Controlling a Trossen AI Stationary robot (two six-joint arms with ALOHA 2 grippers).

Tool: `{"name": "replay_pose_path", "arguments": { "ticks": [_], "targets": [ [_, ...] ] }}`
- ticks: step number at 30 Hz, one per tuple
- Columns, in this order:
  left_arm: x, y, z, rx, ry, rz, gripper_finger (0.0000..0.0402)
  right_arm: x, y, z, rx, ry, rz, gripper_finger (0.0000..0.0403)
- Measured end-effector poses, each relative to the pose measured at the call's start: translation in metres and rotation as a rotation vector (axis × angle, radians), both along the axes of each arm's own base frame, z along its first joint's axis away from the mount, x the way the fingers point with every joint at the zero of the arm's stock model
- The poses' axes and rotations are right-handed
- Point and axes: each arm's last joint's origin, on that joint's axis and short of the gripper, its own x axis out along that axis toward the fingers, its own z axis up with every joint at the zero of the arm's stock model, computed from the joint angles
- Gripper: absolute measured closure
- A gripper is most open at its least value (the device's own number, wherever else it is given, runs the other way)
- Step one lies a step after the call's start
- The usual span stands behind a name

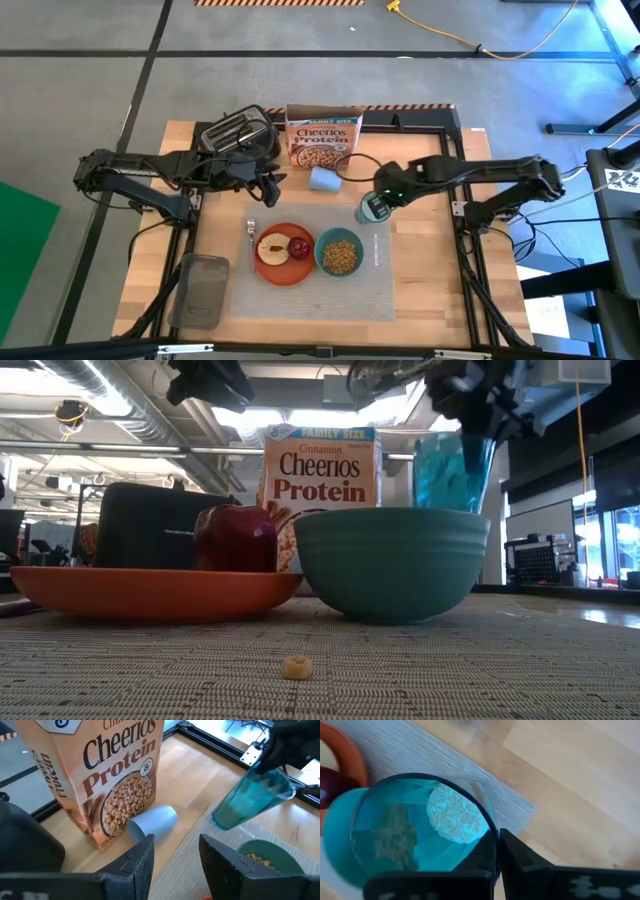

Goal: Arrange a breakfast setting
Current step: Put the blue glass of milk on the gray table mat to the top right of the blue bowl

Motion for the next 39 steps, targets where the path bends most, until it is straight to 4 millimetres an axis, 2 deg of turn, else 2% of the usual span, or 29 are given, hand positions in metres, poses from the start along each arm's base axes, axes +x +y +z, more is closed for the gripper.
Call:
{"name": "replay_pose_path", "arguments": {
  "ticks": [6, 10, 14, 20, 26, 29, 36, 39],
  "targets": [
    [0.0, 0.0, 0.0, -0.001, -0.005, 0.0, 0.0252, 0.022, -0.004, -0.024, -0.024, 0.07, 0.04, 0.0403],
    [0.002, 0.0, -0.002, 0.009, 0.016, -0.007, 0.0252, 0.028, -0.004, -0.028, -0.038, 0.07, 0.058, 0.0402],
    [0.014, 0.002, -0.013, 0.016, 0.072, -0.009, 0.0252, 0.03, -0.004, -0.027, -0.034, 0.052, 0.064, 0.0389],
    [0.035, 0.02, -0.027, -0.017, 0.078, -0.005, 0.0252, 0.033, -0.006, -0.026, 0.017, 0.026, 0.098, 0.0352],
    [0.045, 0.042, -0.033, -0.081, 0.048, -0.007, 0.0252, 0.034, -0.015, -0.026, 0.025, 0.01, 0.083, 0.0327],
    [0.047, 0.047, -0.033, -0.098, 0.022, -0.019, 0.0252, 0.035, -0.02, -0.025, 0.056, -0.01, 0.078, 0.0336],
    [0.046, 0.053, -0.032, -0.082, 0.026, -0.016, 0.0252, 0.035, -0.019, -0.026, 0.135, -0.008, 0.099, 0.0391],
    [0.046, 0.053, -0.032, -0.085, 0.027, -0.029, 0.0252, 0.035, -0.018, -0.025, 0.166, -0.021, 0.11, 0.0397]
  ]
}}
